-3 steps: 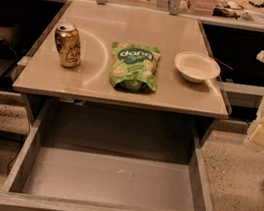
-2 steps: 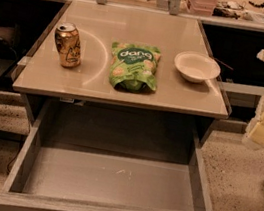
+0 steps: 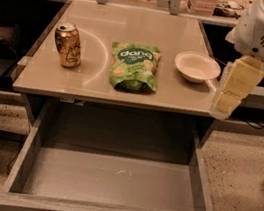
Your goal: Place green rice chip bag into top drawer
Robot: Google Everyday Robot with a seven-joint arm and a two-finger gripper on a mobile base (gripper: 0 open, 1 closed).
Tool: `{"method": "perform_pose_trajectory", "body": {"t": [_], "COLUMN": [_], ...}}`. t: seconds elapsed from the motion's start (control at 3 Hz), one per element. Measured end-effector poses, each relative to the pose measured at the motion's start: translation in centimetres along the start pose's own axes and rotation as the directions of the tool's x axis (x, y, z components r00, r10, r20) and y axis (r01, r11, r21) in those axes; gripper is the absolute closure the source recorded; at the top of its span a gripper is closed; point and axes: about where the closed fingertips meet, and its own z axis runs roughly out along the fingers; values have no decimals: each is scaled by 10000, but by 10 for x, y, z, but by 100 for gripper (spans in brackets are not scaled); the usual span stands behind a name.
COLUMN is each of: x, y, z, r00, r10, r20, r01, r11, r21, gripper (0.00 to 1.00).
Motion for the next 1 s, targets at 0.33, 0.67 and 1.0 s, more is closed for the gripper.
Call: {"method": "perform_pose_trajectory", "body": {"t": [0.33,0.67,1.0], "x": [-6,-23,-62], "y": [-2,-1,-9], "z": [-2,9,35], "r00": [9999,9985,9951], "r10": [-85,-347,-18], "r20": [103,418,987], "r01": [83,343,87], "r11": [9999,9993,9976], "r21": [128,118,-691], "gripper": [0,0,0]}}
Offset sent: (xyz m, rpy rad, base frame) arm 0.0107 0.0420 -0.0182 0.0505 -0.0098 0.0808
